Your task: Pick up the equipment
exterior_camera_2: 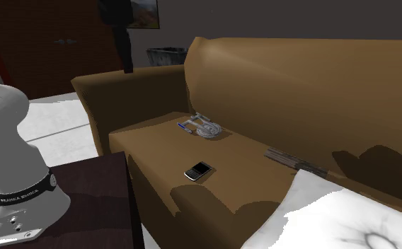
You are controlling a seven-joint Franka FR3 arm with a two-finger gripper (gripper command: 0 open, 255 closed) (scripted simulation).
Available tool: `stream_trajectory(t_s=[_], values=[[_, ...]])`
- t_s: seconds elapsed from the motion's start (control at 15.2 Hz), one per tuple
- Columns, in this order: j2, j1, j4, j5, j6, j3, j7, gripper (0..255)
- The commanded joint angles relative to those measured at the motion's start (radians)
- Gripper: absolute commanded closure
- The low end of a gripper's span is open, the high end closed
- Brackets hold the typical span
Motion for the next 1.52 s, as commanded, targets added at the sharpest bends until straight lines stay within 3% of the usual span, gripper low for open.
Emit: stream_trajectory(t_s=[0.0,0.73,1.45], values=[[0.0,0.0,0.0,0.0,0.0,0.0,0.0,0],[0.271,0.013,-0.132,-0.021,0.401,-0.055,-0.097,0],[0.69,0.033,-0.082,0.008,0.764,-0.096,-0.213,0]])
